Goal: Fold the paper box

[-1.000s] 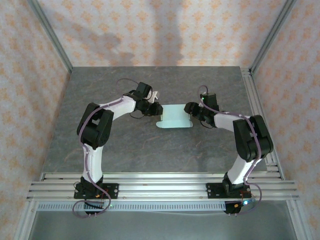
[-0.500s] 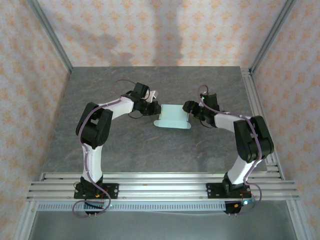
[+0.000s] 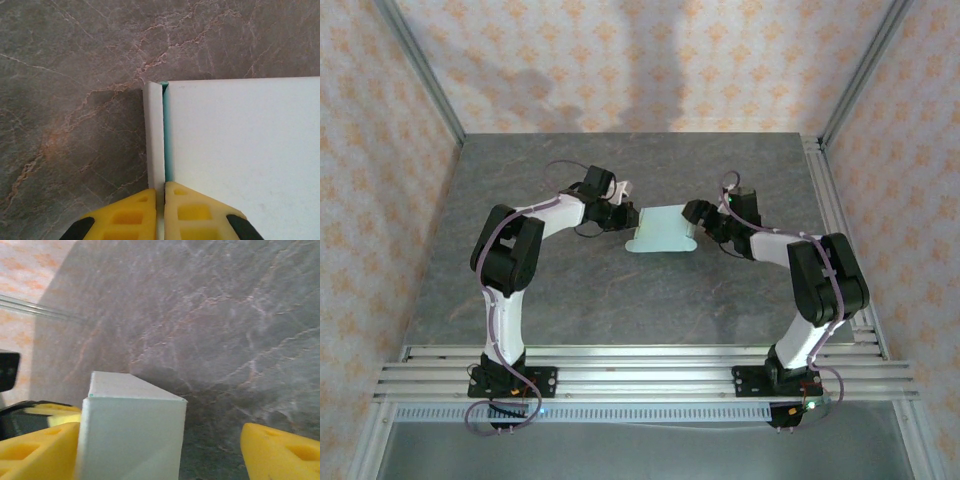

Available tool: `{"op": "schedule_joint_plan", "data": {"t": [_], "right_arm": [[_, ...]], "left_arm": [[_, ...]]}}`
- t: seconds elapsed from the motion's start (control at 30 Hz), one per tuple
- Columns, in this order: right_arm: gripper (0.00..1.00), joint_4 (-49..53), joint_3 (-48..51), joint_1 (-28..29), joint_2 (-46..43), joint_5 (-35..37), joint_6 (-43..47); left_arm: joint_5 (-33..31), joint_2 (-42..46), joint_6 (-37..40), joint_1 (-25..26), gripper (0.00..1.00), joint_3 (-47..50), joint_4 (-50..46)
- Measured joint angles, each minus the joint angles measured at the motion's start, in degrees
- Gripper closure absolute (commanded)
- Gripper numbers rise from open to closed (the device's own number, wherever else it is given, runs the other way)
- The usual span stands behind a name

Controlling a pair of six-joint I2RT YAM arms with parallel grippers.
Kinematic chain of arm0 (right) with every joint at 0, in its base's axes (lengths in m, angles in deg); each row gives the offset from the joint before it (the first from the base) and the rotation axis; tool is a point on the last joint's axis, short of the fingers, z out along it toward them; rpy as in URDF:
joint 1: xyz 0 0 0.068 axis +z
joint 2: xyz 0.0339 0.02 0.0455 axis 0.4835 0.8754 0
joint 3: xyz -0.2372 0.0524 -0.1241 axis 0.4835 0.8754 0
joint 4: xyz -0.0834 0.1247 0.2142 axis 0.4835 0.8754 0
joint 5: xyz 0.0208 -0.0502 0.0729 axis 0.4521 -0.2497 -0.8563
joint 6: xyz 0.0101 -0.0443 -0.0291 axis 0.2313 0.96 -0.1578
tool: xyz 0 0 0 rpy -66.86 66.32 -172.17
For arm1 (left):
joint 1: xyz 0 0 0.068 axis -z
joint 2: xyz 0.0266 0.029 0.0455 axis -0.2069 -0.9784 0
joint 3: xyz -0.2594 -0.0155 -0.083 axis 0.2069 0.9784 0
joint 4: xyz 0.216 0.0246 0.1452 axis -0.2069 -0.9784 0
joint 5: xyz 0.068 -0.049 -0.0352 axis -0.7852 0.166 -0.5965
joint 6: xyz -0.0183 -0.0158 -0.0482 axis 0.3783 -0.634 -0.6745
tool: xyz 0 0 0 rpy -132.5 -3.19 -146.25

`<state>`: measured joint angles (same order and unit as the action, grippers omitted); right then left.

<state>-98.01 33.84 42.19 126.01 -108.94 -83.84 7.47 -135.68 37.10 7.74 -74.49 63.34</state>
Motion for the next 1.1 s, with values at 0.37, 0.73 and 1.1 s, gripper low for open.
{"op": "schedule_joint_plan", "data": {"t": [0.37,0.73,1.1], "right_arm": [[0.49,-9.35,0.04,0.02,2.91,-5.86,-10.88],[0.56,-8.90,0.00,-0.20,2.91,-7.26,-15.41],[0.56,-7.19,-1.38,-1.29,2.60,-7.56,-14.91]], "left_arm": [[-0.24,0.00,-0.02,-0.24,0.84,0.44,0.22],[-5.44,4.52,0.07,-0.28,0.32,7.06,3.85],[-18.64,19.10,7.85,5.11,0.00,13.29,5.88]]}}
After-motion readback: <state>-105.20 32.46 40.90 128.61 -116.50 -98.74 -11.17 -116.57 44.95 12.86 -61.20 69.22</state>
